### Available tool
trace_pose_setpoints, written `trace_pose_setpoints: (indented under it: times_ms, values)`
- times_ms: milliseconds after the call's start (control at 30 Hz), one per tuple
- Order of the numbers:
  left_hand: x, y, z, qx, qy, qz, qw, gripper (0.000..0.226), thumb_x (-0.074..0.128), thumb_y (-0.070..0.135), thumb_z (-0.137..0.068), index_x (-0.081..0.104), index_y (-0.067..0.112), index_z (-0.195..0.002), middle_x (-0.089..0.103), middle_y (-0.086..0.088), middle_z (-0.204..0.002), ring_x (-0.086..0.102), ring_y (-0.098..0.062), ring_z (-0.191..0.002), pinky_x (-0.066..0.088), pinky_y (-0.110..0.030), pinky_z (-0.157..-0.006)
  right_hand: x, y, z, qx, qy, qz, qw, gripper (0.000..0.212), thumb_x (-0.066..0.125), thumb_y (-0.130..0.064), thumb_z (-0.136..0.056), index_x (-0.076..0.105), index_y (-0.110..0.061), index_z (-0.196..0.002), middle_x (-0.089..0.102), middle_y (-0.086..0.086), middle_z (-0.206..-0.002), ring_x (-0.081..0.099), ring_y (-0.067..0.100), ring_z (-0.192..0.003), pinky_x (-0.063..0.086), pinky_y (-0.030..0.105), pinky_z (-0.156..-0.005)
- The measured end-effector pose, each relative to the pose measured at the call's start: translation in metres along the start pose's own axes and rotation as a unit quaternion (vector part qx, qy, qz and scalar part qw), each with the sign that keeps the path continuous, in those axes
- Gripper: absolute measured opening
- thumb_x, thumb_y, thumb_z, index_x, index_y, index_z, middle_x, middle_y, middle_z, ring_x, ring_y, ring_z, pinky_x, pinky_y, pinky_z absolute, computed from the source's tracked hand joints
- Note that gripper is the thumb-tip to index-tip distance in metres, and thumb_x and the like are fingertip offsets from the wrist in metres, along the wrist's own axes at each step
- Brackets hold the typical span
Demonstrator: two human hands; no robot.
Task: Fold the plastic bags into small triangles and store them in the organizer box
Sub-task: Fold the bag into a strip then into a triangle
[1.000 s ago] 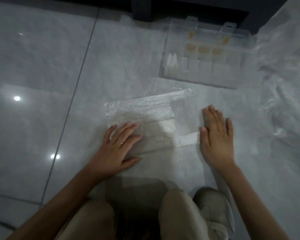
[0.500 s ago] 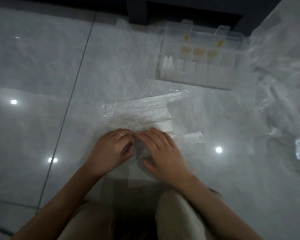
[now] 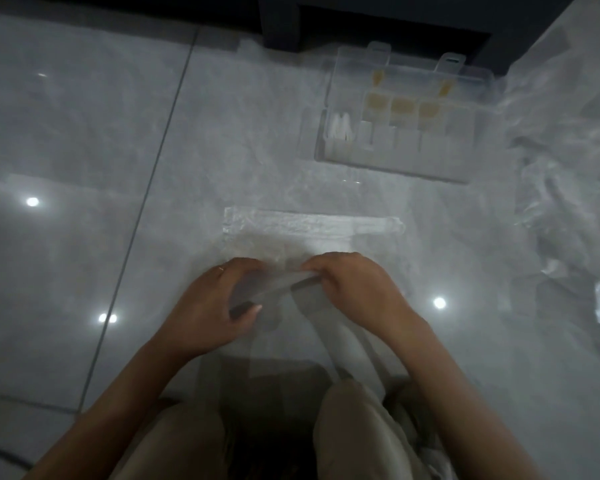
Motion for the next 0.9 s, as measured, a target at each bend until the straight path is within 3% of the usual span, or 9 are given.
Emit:
trace_pose_setpoints:
  times_ms: [67,133,233,333,533,633,767,900]
  values:
    - [-0.003,0.000,0.000,-0.051,0.042,0.102,0.993,0.041,0.062,0.030,-0.076,0.051,0.041,-0.113,0.065,0.022,-0.109,0.062,0.002,-0.101,0.043,-0.010,-0.089,-0.006,0.003,-0.003,0.015,-0.037,-0.022,0.999,0.031,0.050,-0.014,-0.093,0.068,-0.026,-0.114,0.069,-0.004,-0.114,0.060,0.019,-0.107,0.044,0.032,-0.087]
    - [-0.006,-0.003,-0.003,-0.099,0.073,0.168,0.978,0.041,0.065,0.019,-0.075,0.056,0.037,-0.111,0.067,0.022,-0.103,0.065,0.001,-0.095,0.047,-0.012,-0.086,-0.013,0.007,-0.006,0.019,-0.051,-0.045,0.998,0.023,0.054,-0.017,-0.093,0.070,-0.023,-0.108,0.070,-0.003,-0.108,0.062,0.019,-0.103,0.046,0.033,-0.084]
    - [-0.014,-0.009,-0.011,-0.123,0.112,0.091,0.982,0.038,0.068,0.031,-0.075,0.064,0.017,-0.110,0.067,0.020,-0.099,0.066,0.001,-0.091,0.053,-0.020,-0.083,-0.023,0.016,-0.008,0.037,-0.042,-0.061,0.997,0.015,0.062,-0.022,-0.090,0.073,-0.019,-0.100,0.072,-0.004,-0.102,0.063,0.016,-0.099,0.048,0.037,-0.085]
    - [-0.019,-0.011,-0.021,-0.137,0.106,0.013,0.985,0.042,0.081,0.025,-0.076,0.062,0.019,-0.112,0.067,0.009,-0.098,0.069,-0.011,-0.089,0.056,-0.031,-0.081,-0.031,0.026,-0.009,0.048,-0.036,-0.080,0.995,0.012,0.070,-0.022,-0.084,0.071,-0.015,-0.094,0.071,-0.001,-0.098,0.063,0.017,-0.094,0.049,0.041,-0.084]
    - [-0.023,-0.008,-0.037,-0.144,0.123,-0.010,0.982,0.039,0.082,0.021,-0.075,0.063,0.016,-0.109,0.065,0.011,-0.082,0.065,-0.010,-0.076,0.054,-0.028,-0.075,-0.048,0.032,-0.011,0.051,-0.018,-0.084,0.995,0.019,0.075,-0.024,-0.081,0.057,-0.028,-0.088,0.066,-0.005,-0.095,0.059,0.013,-0.090,0.045,0.030,-0.078]
    - [-0.025,-0.013,-0.041,-0.181,0.104,-0.008,0.978,0.035,0.082,0.025,-0.075,0.063,0.022,-0.104,0.069,0.007,-0.081,0.065,-0.008,-0.071,0.053,-0.028,-0.073,-0.047,0.039,-0.017,0.079,-0.019,-0.074,0.994,0.020,0.077,-0.032,-0.078,0.061,-0.027,-0.089,0.065,-0.003,-0.091,0.060,0.016,-0.087,0.048,0.035,-0.077]
    - [-0.026,-0.014,-0.048,-0.212,0.082,0.014,0.974,0.033,0.082,0.025,-0.074,0.061,0.013,-0.096,0.070,0.002,-0.081,0.066,-0.012,-0.074,0.052,-0.034,-0.075,-0.044,0.045,-0.028,0.127,-0.002,-0.075,0.989,0.025,0.079,-0.034,-0.075,0.062,-0.027,-0.092,0.065,-0.001,-0.100,0.059,0.017,-0.093,0.048,0.034,-0.080]
    - [-0.026,-0.016,-0.052,-0.232,0.086,0.064,0.967,0.031,0.082,0.038,-0.065,0.057,0.030,-0.080,0.073,0.004,-0.073,0.068,-0.008,-0.070,0.054,-0.034,-0.074,-0.045,0.047,-0.037,0.164,-0.010,-0.024,0.986,0.030,0.080,-0.031,-0.074,0.064,-0.023,-0.098,0.056,-0.006,-0.094,0.053,0.015,-0.090,0.035,0.027,-0.071]
Point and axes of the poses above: each hand's wrist, its own z-axis away from the middle knuckle, its own x-axis out of the palm, y = z × x, the point moved 2 cm from there along -z, towards the middle knuckle
